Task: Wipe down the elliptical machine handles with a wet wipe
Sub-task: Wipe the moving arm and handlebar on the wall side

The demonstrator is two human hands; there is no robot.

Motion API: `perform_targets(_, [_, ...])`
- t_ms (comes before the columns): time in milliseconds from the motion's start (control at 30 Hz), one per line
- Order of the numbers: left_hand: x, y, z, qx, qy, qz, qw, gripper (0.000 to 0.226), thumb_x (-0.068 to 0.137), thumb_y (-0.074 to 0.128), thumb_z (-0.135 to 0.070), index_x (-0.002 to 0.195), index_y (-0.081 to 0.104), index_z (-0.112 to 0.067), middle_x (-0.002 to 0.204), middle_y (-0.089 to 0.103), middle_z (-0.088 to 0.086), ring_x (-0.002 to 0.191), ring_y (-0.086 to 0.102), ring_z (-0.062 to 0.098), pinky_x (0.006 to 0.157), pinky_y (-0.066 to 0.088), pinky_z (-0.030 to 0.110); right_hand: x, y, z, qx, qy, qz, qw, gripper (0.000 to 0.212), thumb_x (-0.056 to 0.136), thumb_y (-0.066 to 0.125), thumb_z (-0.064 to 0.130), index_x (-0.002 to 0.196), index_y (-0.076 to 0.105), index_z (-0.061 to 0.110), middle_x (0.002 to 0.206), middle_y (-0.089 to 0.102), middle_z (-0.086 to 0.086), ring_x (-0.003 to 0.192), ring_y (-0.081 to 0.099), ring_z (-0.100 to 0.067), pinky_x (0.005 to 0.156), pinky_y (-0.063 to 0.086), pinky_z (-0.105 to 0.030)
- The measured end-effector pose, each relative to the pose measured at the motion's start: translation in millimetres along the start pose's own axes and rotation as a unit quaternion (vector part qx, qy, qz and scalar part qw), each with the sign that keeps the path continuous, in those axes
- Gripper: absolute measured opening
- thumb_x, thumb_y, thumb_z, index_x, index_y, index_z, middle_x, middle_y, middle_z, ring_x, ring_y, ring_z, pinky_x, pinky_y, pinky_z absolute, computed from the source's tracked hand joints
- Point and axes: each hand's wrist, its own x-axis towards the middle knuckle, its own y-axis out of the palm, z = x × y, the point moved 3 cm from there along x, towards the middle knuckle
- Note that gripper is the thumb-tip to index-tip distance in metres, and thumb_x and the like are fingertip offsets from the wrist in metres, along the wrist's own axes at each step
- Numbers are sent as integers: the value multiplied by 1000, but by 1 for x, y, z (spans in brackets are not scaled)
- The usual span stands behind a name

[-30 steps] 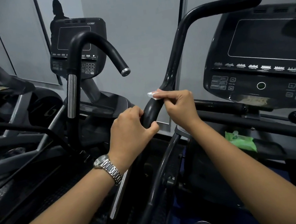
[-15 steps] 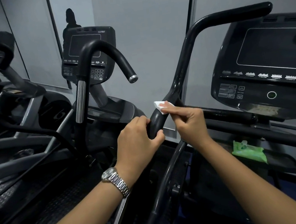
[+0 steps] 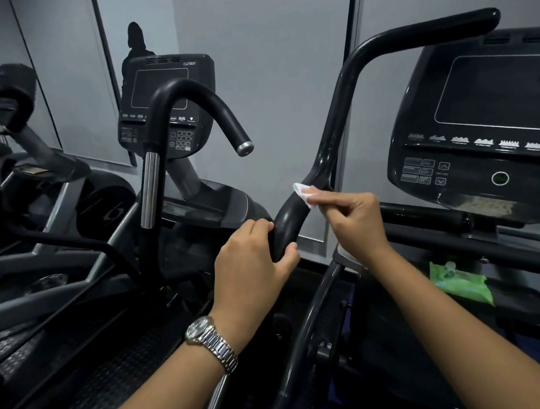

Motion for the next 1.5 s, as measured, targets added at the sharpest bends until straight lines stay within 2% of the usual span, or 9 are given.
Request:
perform_targets(133, [1, 0, 0, 1, -3, -5, 1000, 29, 73, 74, -35, 90, 65, -12, 79, 63, -4, 71, 62, 16, 60, 49, 29, -8, 14, 2, -1, 11, -27, 1000, 38, 80, 52, -15, 93, 75, 13, 99, 71, 8, 101, 66, -10, 91, 53, -31])
perform_targets(300, [1, 1, 1, 12, -2, -1, 1000, 30, 74, 73, -36, 91, 65, -12, 80, 63, -5, 70, 60, 13, 60, 41, 20, -15, 5, 0, -26, 8, -32, 999, 35, 80, 55, -12, 93, 75, 14, 98, 71, 6, 96, 69, -15, 81, 55, -27])
perform_targets(467, [1, -1, 0, 18, -10, 7, 1000, 31, 76, 71, -38, 94, 65, -14, 82, 63, -5, 72, 60, 13, 62, 41, 20, 5, 17, 3, -24, 34, -41, 998, 37, 79, 49, -13, 90, 76, 10, 98, 73, 2, 107, 62, -3, 101, 46, -31])
perform_targets(600, [1, -1, -2, 16, -13, 7, 1000, 30, 77, 71, -37, 95, 65, -13, 84, 63, -5, 74, 61, 13, 63, 41, 21, -18, 15, 5, -14, -4, -20, 1000, 37, 77, 50, -15, 89, 76, 8, 100, 73, 0, 107, 64, -8, 98, 48, -33])
perform_targets(767, [1, -1, -2, 20, -16, 12, 1000, 31, 77, 70, -39, 96, 65, -14, 84, 62, -5, 74, 60, 13, 63, 38, 21, 21, 9, -5, -66, 36, -48, 996, 35, 79, 50, -9, 87, 77, 11, 96, 74, 1, 94, 66, 1, 88, 54, -32])
perform_targets(900, [0, 0, -1, 18, -18, 10, 1000, 31, 77, 70, -38, 96, 66, -14, 84, 63, -5, 74, 60, 13, 62, 39, 21, 11, 13, -2, -65, 17, -29, 997, 39, 77, 47, -12, 89, 77, 12, 97, 73, 4, 105, 63, -1, 97, 48, -25])
perform_targets(1133, [1, 0, -2, 16, -24, 20, 999, 30, 77, 69, -39, 94, 65, -15, 81, 60, -6, 72, 57, 13, 63, 42, 24, 36, 3, -18, -92, 42, -50, 994, 34, 80, 51, -7, 88, 77, 14, 93, 74, 3, 93, 66, -1, 91, 53, -33])
perform_targets(1300, [0, -1, -2, 10, -25, 16, 1000, 29, 77, 69, -37, 93, 65, -14, 81, 60, -5, 72, 57, 13, 63, 40, 22, 17, 5, -12, -72, 38, -31, 996, 37, 81, 49, -12, 92, 75, 12, 99, 72, 5, 103, 63, 1, 96, 48, -24])
perform_targets(1500, [2, -1, -2, 18, -22, 15, 999, 29, 76, 70, -37, 92, 65, -13, 80, 61, -4, 71, 58, 16, 61, 39, 23, 48, 6, -18, -130, 43, -41, 990, 38, 78, 48, -9, 87, 77, 13, 88, 74, 3, 93, 67, -3, 89, 52, -22])
